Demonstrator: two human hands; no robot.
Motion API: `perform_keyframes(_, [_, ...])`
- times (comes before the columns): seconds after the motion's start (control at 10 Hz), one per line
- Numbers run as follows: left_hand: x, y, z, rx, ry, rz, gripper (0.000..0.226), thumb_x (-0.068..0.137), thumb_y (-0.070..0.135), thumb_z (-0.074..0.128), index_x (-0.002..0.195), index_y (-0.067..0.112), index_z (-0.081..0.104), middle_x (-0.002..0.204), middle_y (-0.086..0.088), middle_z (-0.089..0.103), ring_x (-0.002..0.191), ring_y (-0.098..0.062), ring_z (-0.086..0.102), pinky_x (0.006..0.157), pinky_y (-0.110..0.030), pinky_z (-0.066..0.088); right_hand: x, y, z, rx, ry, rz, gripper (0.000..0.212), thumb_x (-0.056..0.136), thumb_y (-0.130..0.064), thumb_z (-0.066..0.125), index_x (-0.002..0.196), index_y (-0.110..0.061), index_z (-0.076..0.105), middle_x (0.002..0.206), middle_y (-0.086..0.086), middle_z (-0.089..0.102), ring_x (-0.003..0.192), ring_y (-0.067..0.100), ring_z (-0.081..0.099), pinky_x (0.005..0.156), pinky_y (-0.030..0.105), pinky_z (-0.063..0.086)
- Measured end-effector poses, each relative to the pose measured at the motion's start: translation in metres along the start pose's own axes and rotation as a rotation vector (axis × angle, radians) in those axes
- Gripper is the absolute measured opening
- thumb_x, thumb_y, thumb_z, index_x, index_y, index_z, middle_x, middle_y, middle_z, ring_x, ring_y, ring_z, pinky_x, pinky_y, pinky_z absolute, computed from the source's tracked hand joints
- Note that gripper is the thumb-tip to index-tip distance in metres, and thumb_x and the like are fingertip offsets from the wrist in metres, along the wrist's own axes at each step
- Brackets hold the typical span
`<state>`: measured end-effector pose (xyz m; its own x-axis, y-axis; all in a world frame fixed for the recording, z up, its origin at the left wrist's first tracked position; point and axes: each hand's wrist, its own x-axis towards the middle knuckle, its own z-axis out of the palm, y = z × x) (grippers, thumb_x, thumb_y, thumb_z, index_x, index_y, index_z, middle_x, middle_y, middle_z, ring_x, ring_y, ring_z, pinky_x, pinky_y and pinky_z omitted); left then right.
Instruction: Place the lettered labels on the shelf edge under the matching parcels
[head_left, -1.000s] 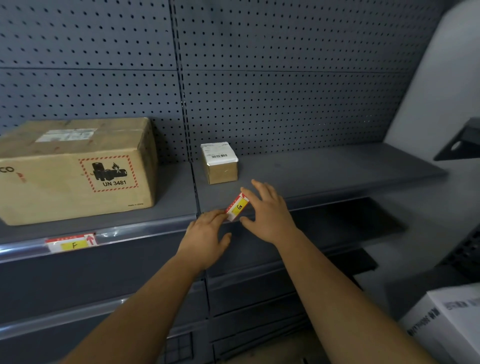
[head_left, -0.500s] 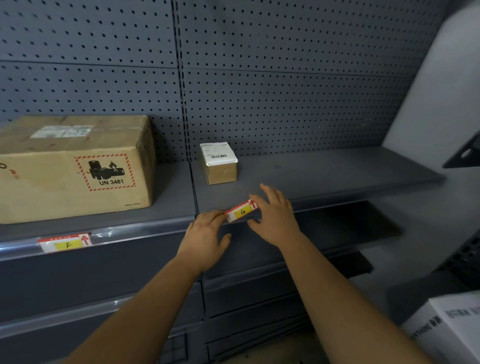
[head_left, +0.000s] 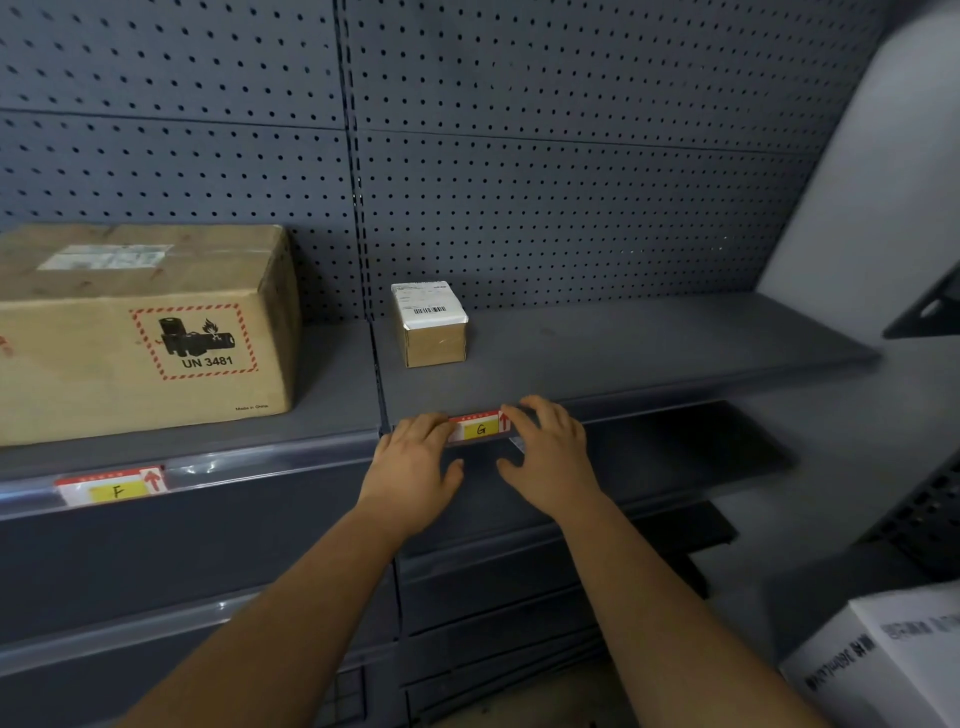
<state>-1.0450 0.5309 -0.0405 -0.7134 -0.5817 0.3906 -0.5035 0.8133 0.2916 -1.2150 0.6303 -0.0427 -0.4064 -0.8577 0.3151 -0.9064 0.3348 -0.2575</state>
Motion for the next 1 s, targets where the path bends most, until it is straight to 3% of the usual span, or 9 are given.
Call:
perform_keyframes(0.2, [0.005, 0.002, -0.001, 0.007, -0.018, 0.026, 0.050, 0.089, 0.037, 0.051, 0.136, 0.023, 0.042, 0.136, 0.005, 0.046, 0.124, -0.017, 0.038, 0.106, -0.037, 0.028, 0.000, -0.001, 0.005, 0.030, 0.016, 0.007, 0.066, 0.082, -0.039, 0.065, 0.141, -0.027, 0.039, 0.138, -0.002, 0.039, 0.130, 0.021, 0.032, 0.109, 0.041, 0.024])
perform_keyframes(0.7, [-0.001, 0.000, -0.004, -0.023, -0.052, -0.005, 0.051, 0.088, 0.035, 0.053, 0.137, 0.023, 0.041, 0.138, 0.004, 0.045, 0.128, -0.015, 0.035, 0.108, -0.035, 0.023, -0.004, -0.004, 0.006, 0.066, -0.009, 0.048, 0.066, 0.080, -0.043, 0.066, 0.138, -0.029, 0.040, 0.137, -0.004, 0.039, 0.129, 0.021, 0.033, 0.109, 0.044, 0.026])
perform_keyframes(0.8, [0.000, -0.002, -0.003, -0.035, -0.093, 0.011, 0.052, 0.088, 0.037, 0.054, 0.136, 0.023, 0.042, 0.139, 0.005, 0.043, 0.129, -0.015, 0.034, 0.109, -0.038, 0.026, -0.005, -0.002, 0.008, 0.058, -0.022, 0.044, 0.067, 0.080, -0.047, 0.065, 0.139, -0.028, 0.039, 0.137, -0.003, 0.040, 0.130, 0.022, 0.034, 0.109, 0.044, 0.027])
perform_keyframes(1.0, [-0.027, -0.025, -0.036, -0.078, 0.017, 0.006, 0.056, 0.084, 0.053, 0.044, 0.131, 0.024, 0.048, 0.134, 0.004, 0.049, 0.123, -0.016, 0.042, 0.104, -0.042, 0.036, -0.012, -0.026, -0.005, 0.142, 0.115, -0.041, 0.064, 0.086, -0.054, 0.055, 0.142, -0.026, 0.040, 0.136, -0.002, 0.043, 0.127, 0.018, 0.038, 0.104, 0.041, 0.037])
